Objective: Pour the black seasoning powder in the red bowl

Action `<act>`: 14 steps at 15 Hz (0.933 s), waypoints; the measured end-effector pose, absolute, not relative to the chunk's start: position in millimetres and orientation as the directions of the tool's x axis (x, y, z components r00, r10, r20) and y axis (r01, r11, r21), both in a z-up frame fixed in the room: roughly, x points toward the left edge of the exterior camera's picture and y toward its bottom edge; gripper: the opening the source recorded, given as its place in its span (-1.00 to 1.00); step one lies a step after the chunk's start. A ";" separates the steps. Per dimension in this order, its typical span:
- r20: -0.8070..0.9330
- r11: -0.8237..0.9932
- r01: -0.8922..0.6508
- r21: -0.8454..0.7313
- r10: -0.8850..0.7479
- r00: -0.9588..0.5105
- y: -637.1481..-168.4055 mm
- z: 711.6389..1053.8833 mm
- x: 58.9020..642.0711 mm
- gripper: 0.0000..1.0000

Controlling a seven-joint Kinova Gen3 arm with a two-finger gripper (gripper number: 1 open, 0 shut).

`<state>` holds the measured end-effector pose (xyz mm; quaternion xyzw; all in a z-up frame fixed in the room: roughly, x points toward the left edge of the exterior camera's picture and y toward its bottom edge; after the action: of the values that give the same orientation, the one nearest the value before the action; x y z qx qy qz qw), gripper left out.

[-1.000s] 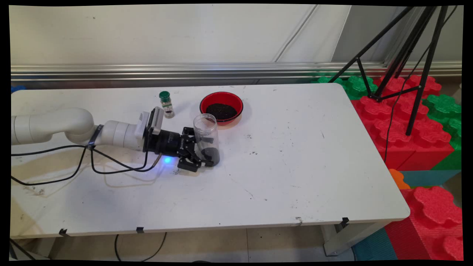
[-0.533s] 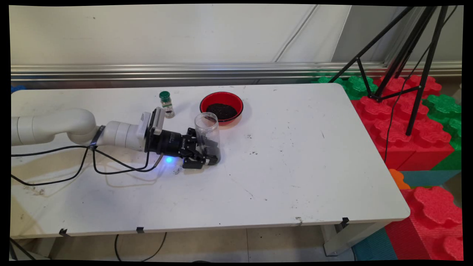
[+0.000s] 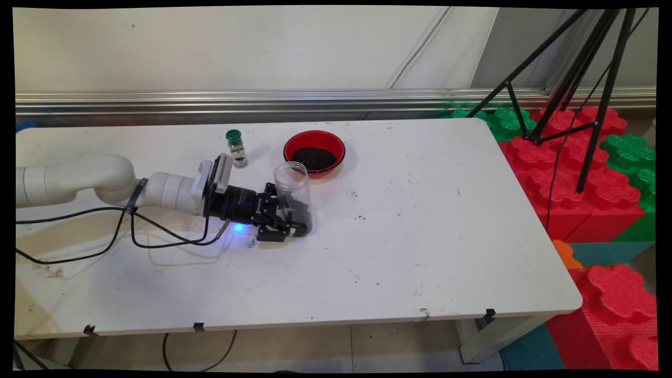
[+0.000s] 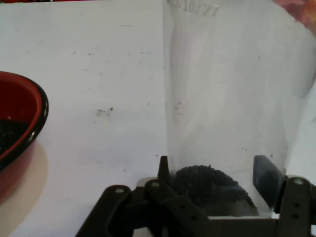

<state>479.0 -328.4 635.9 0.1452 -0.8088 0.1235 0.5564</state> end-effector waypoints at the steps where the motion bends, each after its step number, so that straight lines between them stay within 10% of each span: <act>1: 0.936 0.929 -0.368 -0.037 -0.097 -0.339 -328.7 637.1 480.4 -1.00; 14: 0.930 0.918 -0.370 0.144 -0.254 -0.267 -344.8 666.6 498.1 -1.00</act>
<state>498.1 -344.8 666.6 0.1963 -0.7942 0.0509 0.5728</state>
